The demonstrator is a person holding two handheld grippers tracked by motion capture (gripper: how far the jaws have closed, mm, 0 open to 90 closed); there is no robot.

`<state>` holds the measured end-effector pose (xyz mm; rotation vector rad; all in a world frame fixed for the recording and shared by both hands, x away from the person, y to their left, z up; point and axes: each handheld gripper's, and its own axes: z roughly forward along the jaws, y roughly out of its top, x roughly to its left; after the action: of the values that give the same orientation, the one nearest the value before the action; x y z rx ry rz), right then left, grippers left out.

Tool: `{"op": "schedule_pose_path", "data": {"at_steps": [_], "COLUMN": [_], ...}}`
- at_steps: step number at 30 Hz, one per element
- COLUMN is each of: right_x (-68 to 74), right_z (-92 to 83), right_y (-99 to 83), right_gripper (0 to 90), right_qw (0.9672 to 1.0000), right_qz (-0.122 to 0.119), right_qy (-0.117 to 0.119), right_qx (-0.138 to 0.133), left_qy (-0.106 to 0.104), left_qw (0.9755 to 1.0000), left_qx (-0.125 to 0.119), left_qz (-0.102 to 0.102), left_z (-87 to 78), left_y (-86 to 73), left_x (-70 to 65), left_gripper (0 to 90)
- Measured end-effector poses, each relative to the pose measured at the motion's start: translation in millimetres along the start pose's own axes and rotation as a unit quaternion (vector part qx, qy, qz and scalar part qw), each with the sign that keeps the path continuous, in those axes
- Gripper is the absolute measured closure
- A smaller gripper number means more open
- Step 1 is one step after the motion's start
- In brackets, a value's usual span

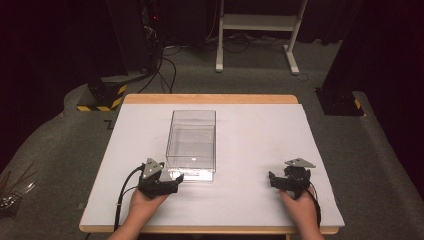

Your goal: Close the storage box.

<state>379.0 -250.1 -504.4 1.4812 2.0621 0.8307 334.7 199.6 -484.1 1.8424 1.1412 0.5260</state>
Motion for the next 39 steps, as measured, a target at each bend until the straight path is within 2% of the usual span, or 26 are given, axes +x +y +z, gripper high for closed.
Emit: {"op": "schedule_pose_path", "data": {"at_steps": [13, 21, 31, 33, 39], "right_x": [0.0, -0.1, -0.1, -0.1, -0.1], "right_z": [0.0, 0.0, 0.0, 0.0, 0.0], "right_y": [0.0, 0.0, 0.0, 0.0, 0.0], "right_gripper": [9.6, 9.6, 9.6, 9.7, 9.7], "right_qw": [1.0, 1.0, 1.0, 1.0, 1.0], "right_qz": [0.0, 0.0, 0.0, 0.0, 0.0], "right_qy": [0.0, 0.0, 0.001, 0.001, 0.001], "right_qx": [0.0, 0.0, 0.0, 0.0, 0.0], "left_qy": [0.012, 0.01, 0.017, 0.017, 0.021], "left_qw": [0.9999, 0.9999, 0.9998, 0.9998, 0.9997], "left_qx": [0.003, 0.006, 0.006, 0.007, 0.012], "left_qz": [0.0, 0.008, 0.005, -0.003, -0.007], "left_z": [11.1, 16.7, 22.7, 25.0, 30.7], "left_y": [9.9, 12.2, 15.5, 15.4, 14.5], "left_x": [5.6, 8.0, 10.7, 11.6, 13.6], "left_gripper": [13.9, 14.3, 14.9, 15.2, 16.0]}}
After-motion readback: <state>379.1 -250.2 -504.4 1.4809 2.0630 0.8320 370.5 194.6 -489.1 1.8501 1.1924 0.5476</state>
